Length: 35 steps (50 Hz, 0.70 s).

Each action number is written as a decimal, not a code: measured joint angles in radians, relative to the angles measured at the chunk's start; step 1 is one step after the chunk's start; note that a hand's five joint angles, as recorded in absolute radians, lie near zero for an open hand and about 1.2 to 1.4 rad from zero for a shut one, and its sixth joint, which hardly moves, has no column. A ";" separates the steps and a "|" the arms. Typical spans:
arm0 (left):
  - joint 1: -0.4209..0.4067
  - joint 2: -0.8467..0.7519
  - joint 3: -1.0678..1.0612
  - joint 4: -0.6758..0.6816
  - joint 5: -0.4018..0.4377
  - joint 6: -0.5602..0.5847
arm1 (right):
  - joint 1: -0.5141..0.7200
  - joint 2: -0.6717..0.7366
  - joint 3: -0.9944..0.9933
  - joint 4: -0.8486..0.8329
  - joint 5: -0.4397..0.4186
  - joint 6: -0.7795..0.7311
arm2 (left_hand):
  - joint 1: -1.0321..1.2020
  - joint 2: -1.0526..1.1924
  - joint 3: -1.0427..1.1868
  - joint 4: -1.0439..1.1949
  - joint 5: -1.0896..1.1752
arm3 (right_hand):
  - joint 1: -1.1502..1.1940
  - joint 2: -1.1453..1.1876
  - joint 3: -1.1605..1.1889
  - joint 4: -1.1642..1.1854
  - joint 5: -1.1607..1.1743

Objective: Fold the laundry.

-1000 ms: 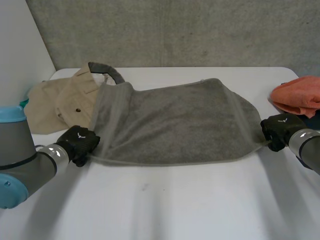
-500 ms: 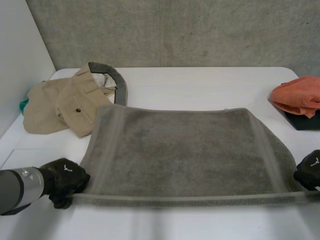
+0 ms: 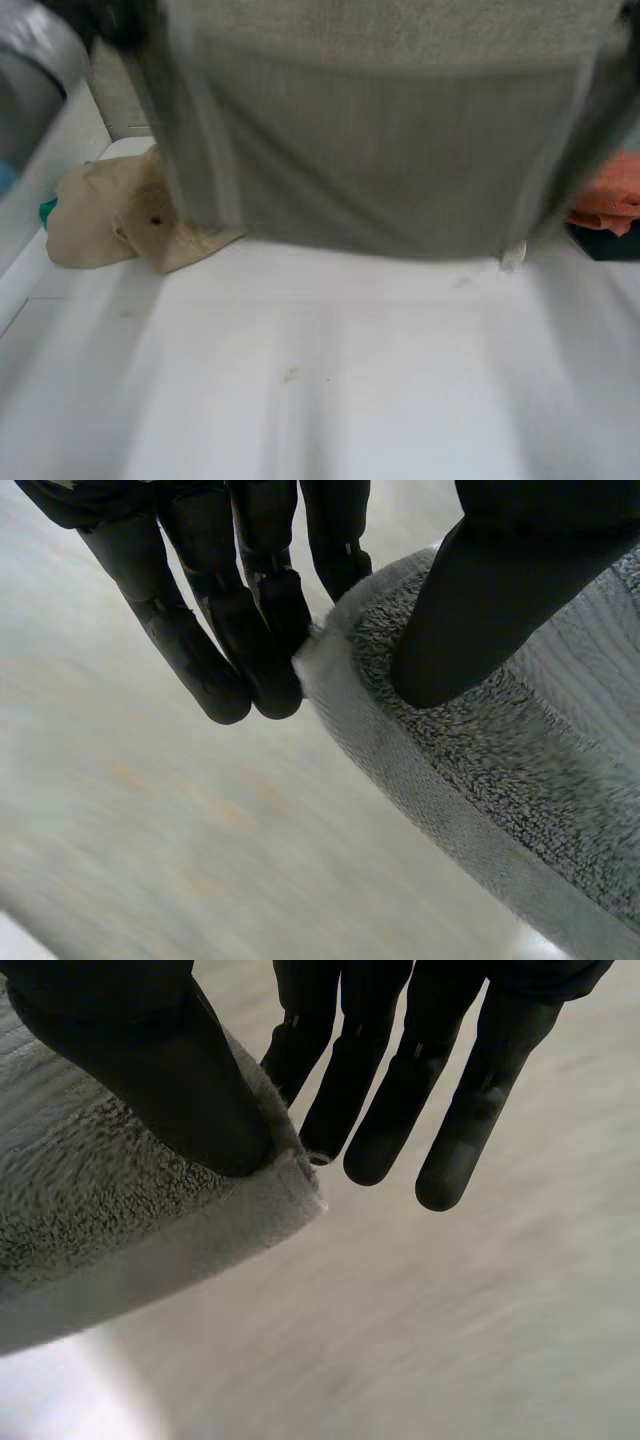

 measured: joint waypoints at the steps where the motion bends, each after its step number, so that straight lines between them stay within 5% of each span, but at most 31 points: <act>1: -0.001 -0.002 0.038 0.037 -0.019 -0.037 | 0.003 -0.011 -0.020 -0.055 0.019 0.044 | 0.000 0.000 0.001 0.000 0.000 | 0.000 0.000 0.000 0.000 0.000; 6: 0.003 -0.004 0.138 0.189 -0.109 -0.192 | 0.005 -0.049 -0.061 -0.212 0.074 0.172 | 0.000 0.000 0.001 0.000 0.000 | 0.000 0.000 0.000 0.000 0.001; 13: 0.015 -0.005 0.085 0.241 -0.127 -0.242 | 0.010 -0.054 -0.056 -0.153 0.063 0.198 | 0.000 0.000 0.001 0.000 0.000 | 0.000 0.000 0.000 0.001 0.003; 20: 0.029 -0.003 -0.086 0.234 -0.100 -0.220 | 0.023 -0.034 -0.016 -0.047 0.016 0.187 | 0.000 0.000 0.001 0.000 0.000 | 0.000 0.000 0.000 0.002 0.003; 35: 0.069 0.004 -0.707 0.303 0.083 -0.016 | -0.057 0.060 0.412 0.117 -0.099 0.058 | 0.000 0.001 0.001 0.000 0.000 | 0.000 0.000 0.000 0.002 0.003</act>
